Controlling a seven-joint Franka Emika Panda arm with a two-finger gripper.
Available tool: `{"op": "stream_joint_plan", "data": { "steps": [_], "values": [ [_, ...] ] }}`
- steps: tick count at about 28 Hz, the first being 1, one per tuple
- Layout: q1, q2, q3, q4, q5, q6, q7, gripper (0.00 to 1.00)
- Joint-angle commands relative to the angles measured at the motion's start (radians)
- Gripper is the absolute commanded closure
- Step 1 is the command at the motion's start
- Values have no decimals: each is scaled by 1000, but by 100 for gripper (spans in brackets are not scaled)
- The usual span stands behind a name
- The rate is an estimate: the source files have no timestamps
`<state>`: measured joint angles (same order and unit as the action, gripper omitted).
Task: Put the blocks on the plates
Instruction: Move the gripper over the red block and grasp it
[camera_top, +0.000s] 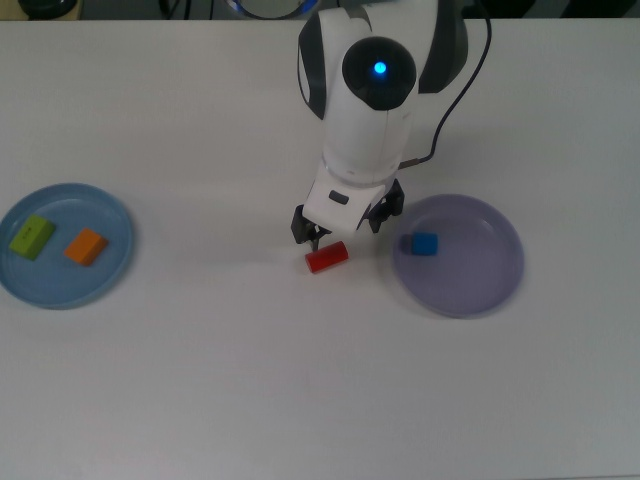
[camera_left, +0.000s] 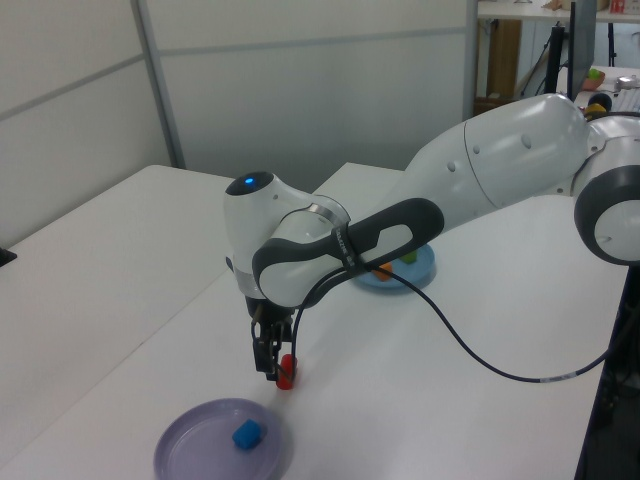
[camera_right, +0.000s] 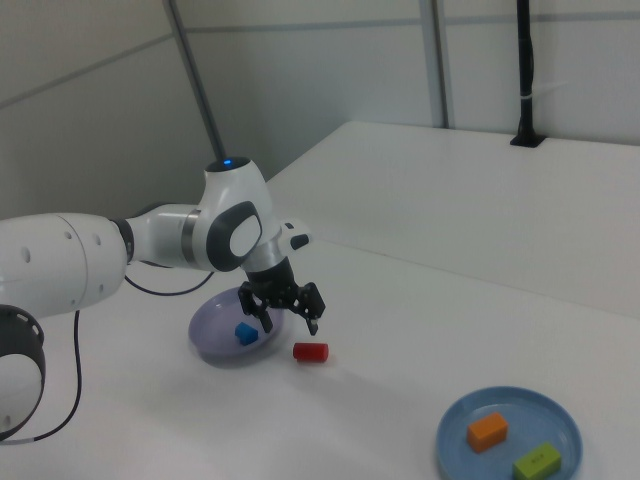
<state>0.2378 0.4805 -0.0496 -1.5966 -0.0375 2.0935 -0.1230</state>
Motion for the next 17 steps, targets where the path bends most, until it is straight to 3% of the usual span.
{"op": "stream_joint_plan", "data": {
  "steps": [1, 8, 10, 13, 14, 17],
  "values": [
    [-8, 24, -1, -5, -42, -6, -33, 0],
    [-26, 49, -1, 0, -42, 2, -50, 0],
    [-37, 58, -1, 1, -36, 14, -49, 6],
    [-43, 63, -1, 1, -41, 19, -52, 17],
    [-44, 63, -1, 1, -39, 22, -52, 31],
    [-45, 63, -1, 1, -33, 25, -52, 47]
  ]
}}
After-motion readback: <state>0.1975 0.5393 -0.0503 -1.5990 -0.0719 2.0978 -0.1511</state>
